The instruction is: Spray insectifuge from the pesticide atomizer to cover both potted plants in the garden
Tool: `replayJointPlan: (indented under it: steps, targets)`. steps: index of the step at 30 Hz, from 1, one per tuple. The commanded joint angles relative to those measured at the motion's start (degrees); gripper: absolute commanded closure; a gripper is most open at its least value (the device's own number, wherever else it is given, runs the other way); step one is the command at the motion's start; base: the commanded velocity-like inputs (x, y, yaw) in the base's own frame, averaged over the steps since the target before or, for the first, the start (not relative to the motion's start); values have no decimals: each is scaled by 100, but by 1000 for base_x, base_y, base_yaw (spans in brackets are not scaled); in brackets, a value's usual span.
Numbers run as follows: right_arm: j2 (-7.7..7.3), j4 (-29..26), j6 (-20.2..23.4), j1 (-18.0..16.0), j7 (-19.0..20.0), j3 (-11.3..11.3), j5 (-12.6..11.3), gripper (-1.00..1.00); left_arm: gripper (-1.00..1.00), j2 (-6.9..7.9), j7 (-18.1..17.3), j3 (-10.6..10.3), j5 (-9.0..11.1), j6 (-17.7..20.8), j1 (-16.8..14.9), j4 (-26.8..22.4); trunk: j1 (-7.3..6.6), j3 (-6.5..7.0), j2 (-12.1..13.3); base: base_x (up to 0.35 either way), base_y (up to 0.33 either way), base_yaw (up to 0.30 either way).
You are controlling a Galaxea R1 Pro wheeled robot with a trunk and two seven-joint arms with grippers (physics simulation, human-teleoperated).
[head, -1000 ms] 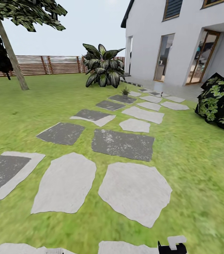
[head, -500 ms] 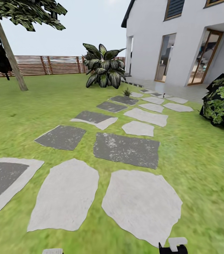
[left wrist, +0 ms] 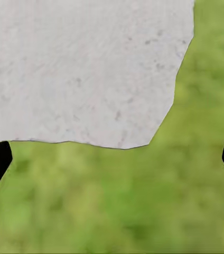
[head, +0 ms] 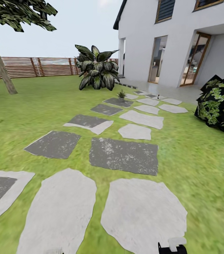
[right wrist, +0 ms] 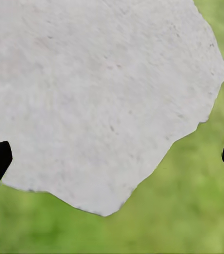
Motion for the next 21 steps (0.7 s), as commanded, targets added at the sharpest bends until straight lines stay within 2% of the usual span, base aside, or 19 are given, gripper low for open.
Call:
replayJointPlan:
  steps: [1, 13, 21]
  targets:
    - [2, 5, -7, -4, -39, 47, 1, -100, -100, 0, -29, 30, 12, -14, -2, 5, 2, -5, -2, 324, 115, -59]
    - [9, 5, -8, -4, -39, 47, 1, -100, -100, 0, -29, 30, 12, -13, -2, 5, 2, -5, -2, 324, 115, -16]
    - [9, 5, -6, 3, -39, 47, 1, -100, -100, 0, -29, 30, 12, -17, -2, 5, 2, -5, -2, 324, 115, -174]
